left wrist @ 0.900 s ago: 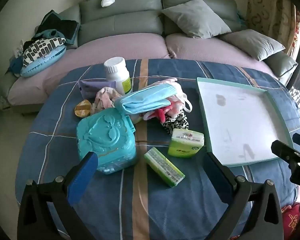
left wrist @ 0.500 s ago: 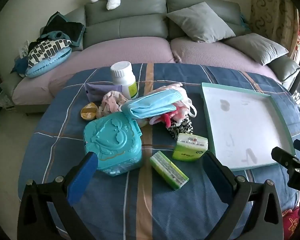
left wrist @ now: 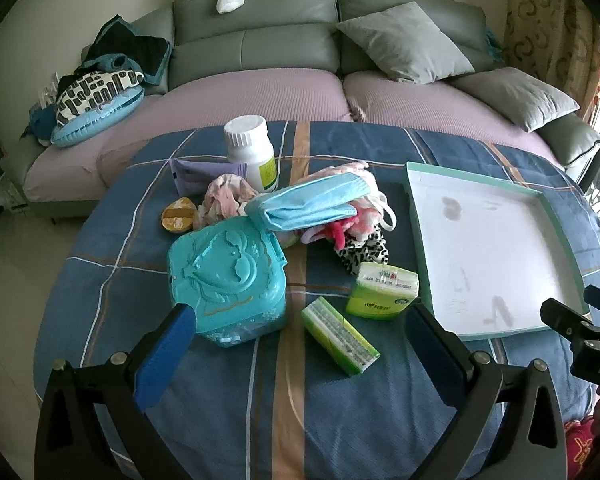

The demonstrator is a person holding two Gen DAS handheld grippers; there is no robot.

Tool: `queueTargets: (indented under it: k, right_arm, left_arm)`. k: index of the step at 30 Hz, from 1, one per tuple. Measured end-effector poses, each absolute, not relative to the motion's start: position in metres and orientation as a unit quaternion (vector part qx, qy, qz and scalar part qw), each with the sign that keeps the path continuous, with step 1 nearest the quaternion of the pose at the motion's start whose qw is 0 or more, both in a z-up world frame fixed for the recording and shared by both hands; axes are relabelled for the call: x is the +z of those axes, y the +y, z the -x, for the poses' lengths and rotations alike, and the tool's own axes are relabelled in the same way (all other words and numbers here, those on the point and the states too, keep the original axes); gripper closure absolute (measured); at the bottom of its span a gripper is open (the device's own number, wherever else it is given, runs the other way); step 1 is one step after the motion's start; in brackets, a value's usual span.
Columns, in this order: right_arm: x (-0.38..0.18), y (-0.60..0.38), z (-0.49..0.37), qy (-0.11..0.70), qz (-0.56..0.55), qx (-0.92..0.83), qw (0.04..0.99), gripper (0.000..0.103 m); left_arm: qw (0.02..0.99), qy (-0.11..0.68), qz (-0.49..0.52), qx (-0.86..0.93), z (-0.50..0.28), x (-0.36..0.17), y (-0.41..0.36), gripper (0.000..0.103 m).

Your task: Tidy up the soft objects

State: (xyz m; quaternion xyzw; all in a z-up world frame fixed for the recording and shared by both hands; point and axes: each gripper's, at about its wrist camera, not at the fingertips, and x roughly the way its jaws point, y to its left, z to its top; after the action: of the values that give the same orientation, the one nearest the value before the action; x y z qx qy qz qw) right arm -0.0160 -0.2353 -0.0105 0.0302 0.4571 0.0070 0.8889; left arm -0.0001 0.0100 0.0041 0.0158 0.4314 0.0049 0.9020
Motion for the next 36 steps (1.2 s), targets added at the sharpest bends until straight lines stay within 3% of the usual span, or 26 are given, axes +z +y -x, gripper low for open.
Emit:
queueTargets:
  k: [36]
  right_arm:
    - [-0.016,-0.235,0.015,0.467,-0.031,0.005,0.884,0.0]
  left_arm:
    - [0.887,0.461,-0.004,0.006,-0.003,-0.01,0.014,0.0]
